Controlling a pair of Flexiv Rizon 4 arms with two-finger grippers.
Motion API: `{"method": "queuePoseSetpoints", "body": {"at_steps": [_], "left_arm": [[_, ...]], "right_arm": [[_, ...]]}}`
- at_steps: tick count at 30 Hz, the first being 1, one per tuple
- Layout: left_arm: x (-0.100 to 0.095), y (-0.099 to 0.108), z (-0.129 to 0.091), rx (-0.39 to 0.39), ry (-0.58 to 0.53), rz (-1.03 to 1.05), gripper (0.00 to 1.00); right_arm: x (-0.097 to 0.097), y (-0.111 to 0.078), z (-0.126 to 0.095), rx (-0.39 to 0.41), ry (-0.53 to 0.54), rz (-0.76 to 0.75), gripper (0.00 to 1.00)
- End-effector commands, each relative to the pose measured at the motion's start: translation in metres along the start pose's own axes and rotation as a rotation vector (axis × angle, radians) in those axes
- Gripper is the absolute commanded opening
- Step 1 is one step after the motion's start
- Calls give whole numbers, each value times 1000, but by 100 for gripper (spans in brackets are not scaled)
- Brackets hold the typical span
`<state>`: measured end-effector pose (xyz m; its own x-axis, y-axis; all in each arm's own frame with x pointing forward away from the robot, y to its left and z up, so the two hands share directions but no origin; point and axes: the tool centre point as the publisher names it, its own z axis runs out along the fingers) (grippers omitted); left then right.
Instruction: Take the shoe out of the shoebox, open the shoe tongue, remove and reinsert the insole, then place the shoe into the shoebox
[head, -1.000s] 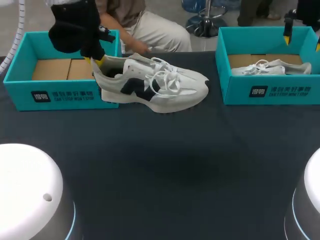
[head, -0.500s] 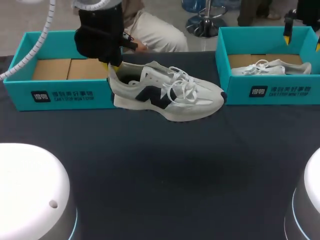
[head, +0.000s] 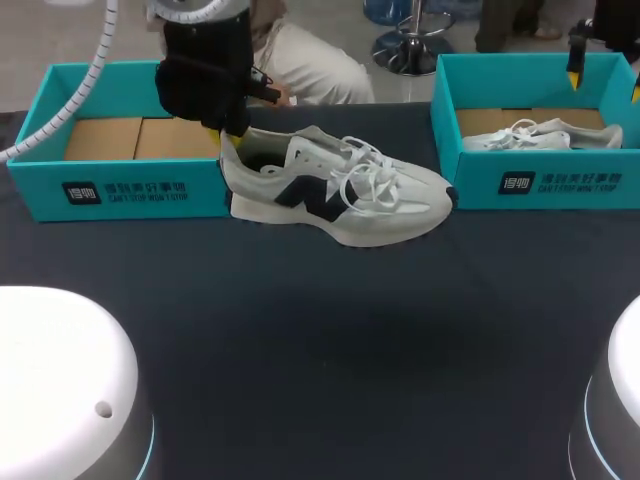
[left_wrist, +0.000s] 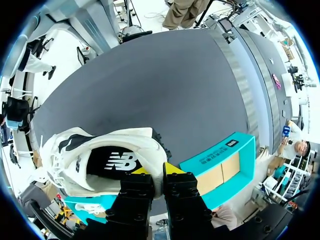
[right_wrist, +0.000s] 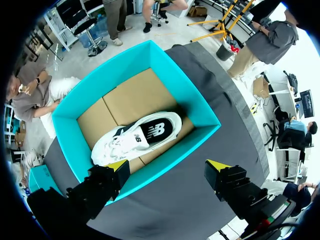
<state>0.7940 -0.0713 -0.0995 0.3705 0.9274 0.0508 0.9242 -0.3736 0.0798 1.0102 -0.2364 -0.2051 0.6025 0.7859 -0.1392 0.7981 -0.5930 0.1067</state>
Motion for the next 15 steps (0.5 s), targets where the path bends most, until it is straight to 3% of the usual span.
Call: {"method": "queuePoseSetpoints", "body": {"at_steps": [1,15], "left_arm": [[-9,-5,8,-6,3,-8,0],[-26,-10,81,49,-2,-70,0]], "right_arm": [[-1,0,0,-1,2,0,100],[-1,0,0,-1,2,0,100]]}}
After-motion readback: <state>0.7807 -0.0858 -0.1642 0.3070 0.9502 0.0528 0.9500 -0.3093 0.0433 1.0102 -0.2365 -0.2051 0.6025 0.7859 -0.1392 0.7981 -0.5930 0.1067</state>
